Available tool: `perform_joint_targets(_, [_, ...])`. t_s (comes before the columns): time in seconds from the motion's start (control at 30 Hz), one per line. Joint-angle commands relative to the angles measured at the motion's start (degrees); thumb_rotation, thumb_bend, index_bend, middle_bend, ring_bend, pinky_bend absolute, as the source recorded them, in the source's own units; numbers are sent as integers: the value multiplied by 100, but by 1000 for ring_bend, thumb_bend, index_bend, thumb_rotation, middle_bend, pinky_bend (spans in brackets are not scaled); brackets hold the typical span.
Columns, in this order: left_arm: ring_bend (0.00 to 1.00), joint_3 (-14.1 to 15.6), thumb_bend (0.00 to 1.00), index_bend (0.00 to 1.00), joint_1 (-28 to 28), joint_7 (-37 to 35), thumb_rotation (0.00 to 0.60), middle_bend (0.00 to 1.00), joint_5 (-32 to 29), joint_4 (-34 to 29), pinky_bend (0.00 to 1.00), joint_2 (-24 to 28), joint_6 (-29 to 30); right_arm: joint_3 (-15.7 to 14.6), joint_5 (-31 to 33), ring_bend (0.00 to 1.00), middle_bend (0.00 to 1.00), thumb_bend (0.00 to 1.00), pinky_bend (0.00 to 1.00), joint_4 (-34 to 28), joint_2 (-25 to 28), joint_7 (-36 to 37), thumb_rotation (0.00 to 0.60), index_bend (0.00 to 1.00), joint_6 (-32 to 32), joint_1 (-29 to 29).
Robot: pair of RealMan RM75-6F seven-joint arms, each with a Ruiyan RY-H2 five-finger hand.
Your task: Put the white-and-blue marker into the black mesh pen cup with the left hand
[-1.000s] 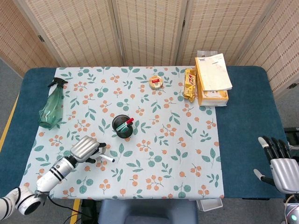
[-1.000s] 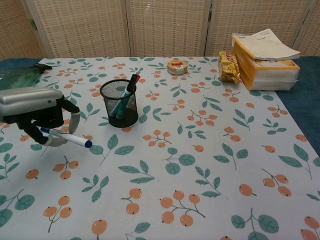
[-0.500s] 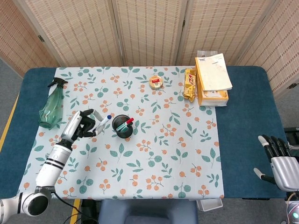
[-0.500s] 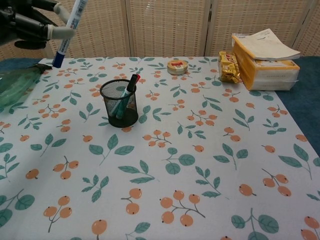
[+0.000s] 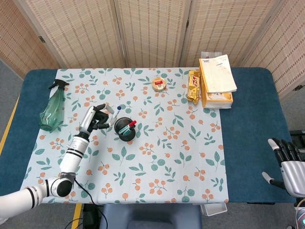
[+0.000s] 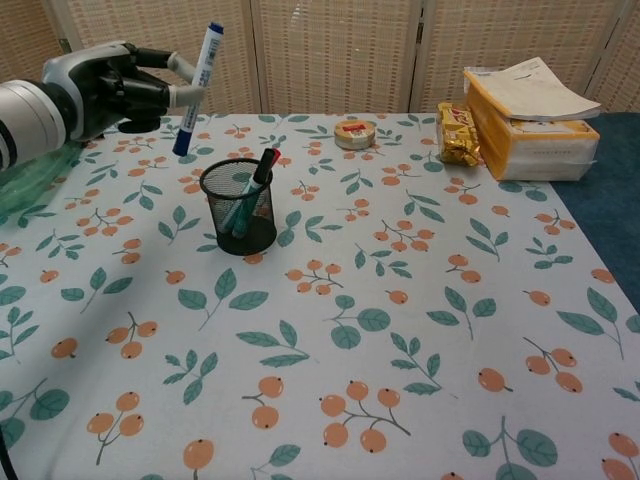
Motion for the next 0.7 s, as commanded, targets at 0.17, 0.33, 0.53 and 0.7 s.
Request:
perform_joint_targets(0.17, [1000,-13,380,583,-225,-197,600,1000,294,588,1000,-593,-157,21,25,40,43,181,0,9,27,69,600,18,137,-79])
perform_joint_targets(0.33, [1000,-57,380,584,-362,-39,600,1000,260,757,1000,-899,-217,28,-12,40,43,181,0,55,60,219,600,18,254,-135])
perform_joint_targets(0.53, [1000,-39,380,574,-406,45,600,1000,303,1000,1000,-1164,-225,-1,-148,40,43,181,0,102,99,384,600,18,455,-228])
perform_joint_targets(0.7, [1000,48,307,253,-412,-120,600,1000,485,1237,1000,-1190,-423,-6,-204,40,43,181,0,138,83,414,600,18,584,-292])
